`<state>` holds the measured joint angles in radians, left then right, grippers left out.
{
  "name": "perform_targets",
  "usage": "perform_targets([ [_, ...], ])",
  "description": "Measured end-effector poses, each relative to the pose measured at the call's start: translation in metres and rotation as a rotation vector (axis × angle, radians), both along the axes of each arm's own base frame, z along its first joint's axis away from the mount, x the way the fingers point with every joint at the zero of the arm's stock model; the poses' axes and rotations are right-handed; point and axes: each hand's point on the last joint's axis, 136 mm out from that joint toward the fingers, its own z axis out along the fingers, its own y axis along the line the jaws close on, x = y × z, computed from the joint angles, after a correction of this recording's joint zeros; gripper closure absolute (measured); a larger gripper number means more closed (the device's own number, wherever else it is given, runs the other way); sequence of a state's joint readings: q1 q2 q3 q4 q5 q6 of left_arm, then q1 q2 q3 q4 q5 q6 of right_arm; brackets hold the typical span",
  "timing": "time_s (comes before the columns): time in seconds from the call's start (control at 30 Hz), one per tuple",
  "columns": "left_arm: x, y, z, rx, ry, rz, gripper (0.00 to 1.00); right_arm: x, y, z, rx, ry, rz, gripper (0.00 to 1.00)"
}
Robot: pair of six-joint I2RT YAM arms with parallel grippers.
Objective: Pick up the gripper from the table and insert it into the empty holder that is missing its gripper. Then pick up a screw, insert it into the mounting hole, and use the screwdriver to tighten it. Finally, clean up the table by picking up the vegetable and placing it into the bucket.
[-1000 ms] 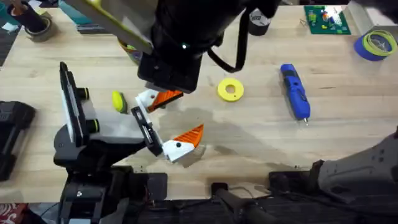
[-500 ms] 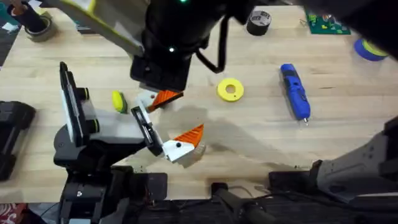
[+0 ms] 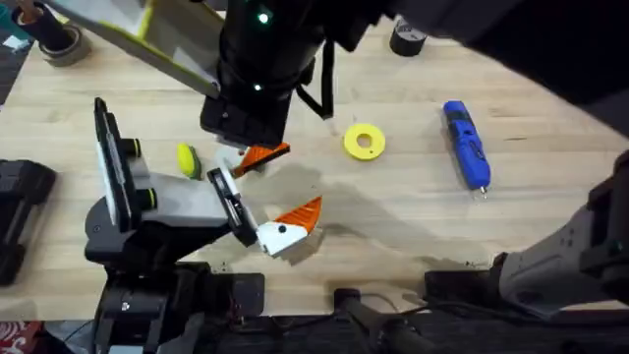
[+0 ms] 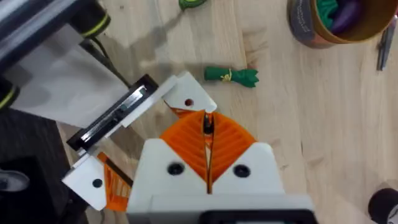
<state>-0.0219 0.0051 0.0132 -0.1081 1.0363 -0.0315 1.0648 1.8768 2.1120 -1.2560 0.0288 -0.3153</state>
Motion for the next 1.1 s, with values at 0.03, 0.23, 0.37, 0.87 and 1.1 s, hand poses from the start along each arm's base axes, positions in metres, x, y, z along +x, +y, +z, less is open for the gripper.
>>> perform_targets([
  [0.03,0.000,0.000,0.000,0.000,0.000,0.000,0.015,0.000,0.001,-0.001,-0.003,0.001,0.000,0.995],
  [0.23,0.000,0.000,0.000,0.000,0.000,0.000,0.015,-0.001,0.006,-0.012,-0.026,0.014,0.009,0.995],
  [0.37,0.000,0.000,0.000,0.000,0.000,0.000,0.015,-0.004,0.007,-0.014,-0.030,0.016,0.016,0.995],
  [0.87,0.000,0.000,0.000,0.000,0.000,0.000,0.015,-0.014,0.007,-0.017,-0.050,0.027,0.037,0.995],
  [1.1,0.000,0.000,0.000,0.000,0.000,0.000,0.015,-0.014,0.007,-0.017,-0.050,0.027,0.037,0.995],
])
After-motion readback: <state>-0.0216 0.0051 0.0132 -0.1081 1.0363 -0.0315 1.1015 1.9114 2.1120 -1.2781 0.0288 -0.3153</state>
